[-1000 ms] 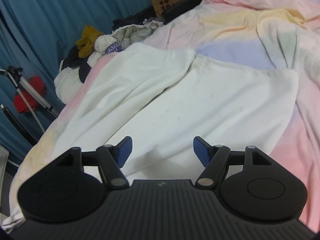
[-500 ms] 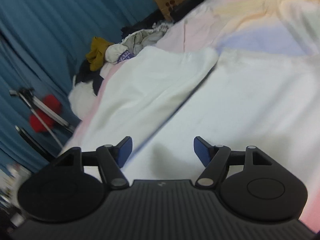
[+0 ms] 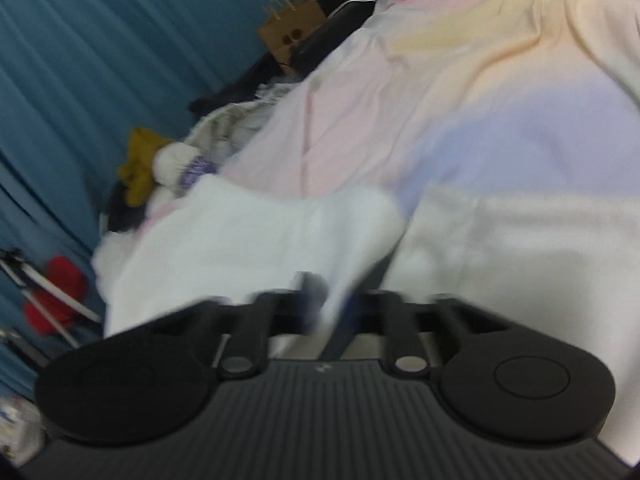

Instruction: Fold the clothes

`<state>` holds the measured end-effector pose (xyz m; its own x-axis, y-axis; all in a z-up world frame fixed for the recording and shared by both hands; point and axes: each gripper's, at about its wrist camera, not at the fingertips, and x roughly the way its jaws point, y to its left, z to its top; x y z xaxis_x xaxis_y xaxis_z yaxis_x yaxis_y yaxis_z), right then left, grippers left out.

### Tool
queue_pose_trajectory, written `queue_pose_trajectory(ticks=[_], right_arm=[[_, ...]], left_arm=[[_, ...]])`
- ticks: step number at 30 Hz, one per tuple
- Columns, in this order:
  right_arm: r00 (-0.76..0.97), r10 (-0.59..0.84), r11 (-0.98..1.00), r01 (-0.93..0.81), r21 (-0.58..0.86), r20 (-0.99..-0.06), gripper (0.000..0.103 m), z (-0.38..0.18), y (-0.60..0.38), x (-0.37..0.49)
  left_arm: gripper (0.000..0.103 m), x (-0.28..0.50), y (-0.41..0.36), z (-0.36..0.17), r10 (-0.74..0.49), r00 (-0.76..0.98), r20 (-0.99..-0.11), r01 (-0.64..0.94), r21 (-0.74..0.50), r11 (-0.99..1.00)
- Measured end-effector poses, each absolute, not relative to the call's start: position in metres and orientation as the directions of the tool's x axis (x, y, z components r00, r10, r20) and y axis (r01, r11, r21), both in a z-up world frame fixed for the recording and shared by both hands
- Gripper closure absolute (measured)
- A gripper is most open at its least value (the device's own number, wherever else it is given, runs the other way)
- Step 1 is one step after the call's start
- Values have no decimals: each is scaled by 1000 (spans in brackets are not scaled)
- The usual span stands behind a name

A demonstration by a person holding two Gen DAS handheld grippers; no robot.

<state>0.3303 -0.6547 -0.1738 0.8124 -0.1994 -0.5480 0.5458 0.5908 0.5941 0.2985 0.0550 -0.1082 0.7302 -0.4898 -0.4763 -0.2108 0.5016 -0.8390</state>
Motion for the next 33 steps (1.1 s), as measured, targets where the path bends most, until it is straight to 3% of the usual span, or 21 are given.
queue_pose_trajectory(ticks=[1, 3, 10, 13, 15, 19, 23, 27, 33], right_arm=[[815, -211, 601, 543, 587, -539, 96, -166, -655, 328], [833, -241, 642, 521, 562, -497, 96, -142, -649, 320], [877, -363, 684, 480, 549, -314, 97, -24, -627, 273], [866, -424, 686, 497, 531, -264, 97, 21, -620, 266], [846, -449, 680, 532, 504, -287, 96, 39, -619, 280], [797, -447, 668, 599, 441, -406, 96, 25, -629, 350], [716, -425, 662, 663, 349, -554, 96, -31, -638, 431], [697, -432, 690, 664, 288, -573, 96, -76, -632, 481], [754, -333, 751, 575, 323, -567, 88, -105, -629, 514]], left_arm=[[95, 298, 55, -109, -492, 729, -476, -206, -838, 505], [96, 297, 57, -110, -504, 725, -470, -207, -846, 492], [96, 286, 60, -79, -573, 700, -426, -140, -869, 475], [95, 284, 63, -68, -611, 686, -395, -91, -880, 467], [94, 291, 64, -72, -631, 667, -395, -98, -887, 451], [90, 314, 58, -86, -631, 634, -447, -116, -861, 494], [89, 334, 53, -99, -596, 620, -509, -124, -815, 566], [85, 354, 56, -111, -592, 621, -514, -131, -813, 567], [57, 370, 54, -118, -609, 627, -485, -109, -829, 548]])
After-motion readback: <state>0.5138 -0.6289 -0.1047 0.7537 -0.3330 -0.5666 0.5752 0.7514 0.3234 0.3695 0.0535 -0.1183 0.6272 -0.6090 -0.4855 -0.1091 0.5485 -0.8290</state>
